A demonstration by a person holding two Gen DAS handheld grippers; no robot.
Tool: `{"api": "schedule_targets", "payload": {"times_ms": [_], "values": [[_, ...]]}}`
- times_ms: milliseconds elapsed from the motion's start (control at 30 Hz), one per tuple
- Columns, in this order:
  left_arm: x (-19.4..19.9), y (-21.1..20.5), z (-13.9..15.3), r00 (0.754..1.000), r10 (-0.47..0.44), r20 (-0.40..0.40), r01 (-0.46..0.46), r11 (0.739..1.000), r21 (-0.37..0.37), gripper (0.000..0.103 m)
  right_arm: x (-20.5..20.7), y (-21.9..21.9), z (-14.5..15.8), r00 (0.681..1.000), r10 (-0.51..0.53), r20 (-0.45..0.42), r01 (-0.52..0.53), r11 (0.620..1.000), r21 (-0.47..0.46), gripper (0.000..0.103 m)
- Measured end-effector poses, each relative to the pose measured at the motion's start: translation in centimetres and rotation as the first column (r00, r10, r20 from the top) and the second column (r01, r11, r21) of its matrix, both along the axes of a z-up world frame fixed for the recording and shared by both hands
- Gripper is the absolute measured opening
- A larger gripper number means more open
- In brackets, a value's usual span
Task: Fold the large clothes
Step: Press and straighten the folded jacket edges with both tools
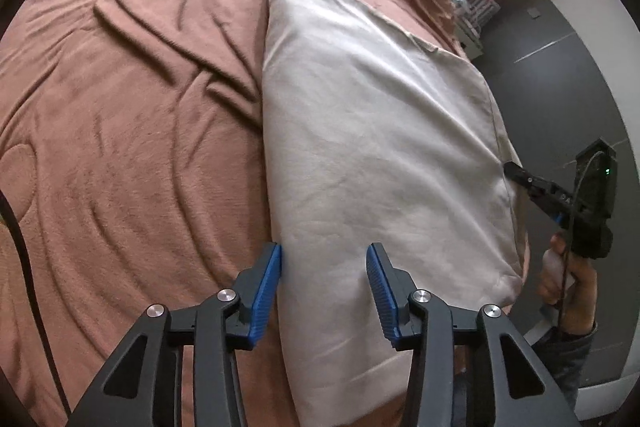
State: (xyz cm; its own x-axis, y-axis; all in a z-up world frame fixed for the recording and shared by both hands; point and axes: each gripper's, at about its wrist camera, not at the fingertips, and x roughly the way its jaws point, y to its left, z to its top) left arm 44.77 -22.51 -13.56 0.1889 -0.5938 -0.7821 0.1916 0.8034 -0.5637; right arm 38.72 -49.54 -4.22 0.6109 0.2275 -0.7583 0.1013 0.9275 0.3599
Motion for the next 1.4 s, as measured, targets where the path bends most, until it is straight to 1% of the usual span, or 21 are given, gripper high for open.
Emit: {"api": "schedule_targets", "payload": {"times_ms": [100, 233, 367, 500, 567, 600, 633, 667, 700, 733, 767, 833, 933, 1100, 1233, 1333, 1400], "values": [[-0.3, -1.0, 0.9, 0.999, -0.031, 0.009, 0.032, 0.999, -0.035, 0.046, -1.3, -0.6, -0.4, 1.0, -0.026, -0.006, 0.026, 0.999, -0.023, 0.002], [-0.3, -2.9, 1.7, 0.997, -0.078, 0.017, 0.079, 0.994, -0.073, 0.046, -1.9, -1.3, -2.7, 0.997, -0.069, -0.047, 0.069, 0.998, 0.004, 0.002], [0.0, -3.8, 1.7, 0.996, -0.086, 0.025, 0.087, 0.995, -0.053, 0.046, -1.9, -2.0, -4.2, 0.993, -0.099, -0.069, 0.1, 0.995, 0.024, 0.001], [0.7, -3.0, 1.6, 0.997, -0.068, 0.024, 0.069, 0.997, -0.035, 0.047, -1.3, -1.5, -3.2, 0.994, -0.083, -0.075, 0.082, 0.997, -0.008, 0.002], [1.3, -2.6, 1.4, 0.998, -0.052, 0.03, 0.052, 0.999, -0.007, 0.052, -1.4, -1.5, -2.5, 0.994, -0.073, -0.083, 0.073, 0.997, -0.006, 0.006], [1.4, -2.4, 1.3, 0.998, -0.045, 0.032, 0.044, 0.999, 0.005, 0.058, -1.4, -1.5, -2.0, 0.994, -0.066, -0.085, 0.066, 0.998, 0.001, 0.007], [1.8, -2.2, 1.2, 0.999, -0.032, 0.036, 0.031, 0.999, 0.016, 0.062, -1.4, -1.9, -1.7, 0.995, -0.06, -0.079, 0.06, 0.998, 0.006, 0.012], [2.0, -2.1, 1.0, 0.999, -0.017, 0.035, 0.016, 1.0, 0.016, 0.064, -1.3, -2.6, -1.6, 0.996, -0.057, -0.071, 0.057, 0.998, 0.008, 0.032], [2.4, -1.9, 0.8, 1.0, -0.003, 0.03, 0.003, 1.0, 0.012, 0.067, -1.5, -3.1, -1.3, 0.997, -0.054, -0.06, 0.055, 0.998, 0.015, 0.049], [2.7, -1.8, 0.6, 1.0, 0.006, 0.027, -0.007, 1.0, 0.01, 0.068, -1.7, -3.6, -1.0, 0.998, -0.054, -0.041, 0.056, 0.998, 0.034, 0.076], [2.8, -1.6, 0.4, 1.0, 0.012, 0.027, -0.013, 1.0, 0.01, 0.068, -1.8, -4.2, -1.0, 0.998, -0.057, -0.026, 0.058, 0.997, 0.045, 0.078], [3.5, -1.7, 0.2, 0.999, 0.019, 0.033, -0.02, 1.0, 0.022, 0.068, -1.9, -5.1, -1.3, 0.999, -0.042, -0.011, 0.043, 0.995, 0.095, 0.078], [4.2, -2.1, -0.2, 0.999, 0.027, 0.032, -0.028, 0.999, 0.029, 0.068, -1.5, -6.8, -3.1, 0.999, -0.022, -0.024, 0.026, 0.983, 0.179, 0.078], [5.2, -2.7, -0.4, 0.998, 0.031, 0.046, -0.033, 0.999, 0.044, 0.068, 0.4, -9.4, -7.2, 0.998, 0.026, -0.057, -0.003, 0.933, 0.361, 0.078], [6.3, -3.4, -0.4, 0.998, 0.028, 0.06, -0.031, 0.998, 0.057, 0.068, 2.1, -11.0, -9.2, 0.997, 0.033, -0.069, 0.0, 0.903, 0.43, 0.078], [7.3, -4.0, -0.5, 0.997, 0.033, 0.066, -0.037, 0.997, 0.067, 0.068, 3.6, -11.5, -10.1, 0.996, 0.077, -0.053, -0.042, 0.876, 0.481, 0.078], [7.9, -4.2, -0.6, 0.997, 0.039, 0.074, -0.044, 0.996, 0.072, 0.068, 4.7, -11.9, -10.7, 0.993, 0.112, -0.039, -0.076, 0.851, 0.52, 0.078]]}}
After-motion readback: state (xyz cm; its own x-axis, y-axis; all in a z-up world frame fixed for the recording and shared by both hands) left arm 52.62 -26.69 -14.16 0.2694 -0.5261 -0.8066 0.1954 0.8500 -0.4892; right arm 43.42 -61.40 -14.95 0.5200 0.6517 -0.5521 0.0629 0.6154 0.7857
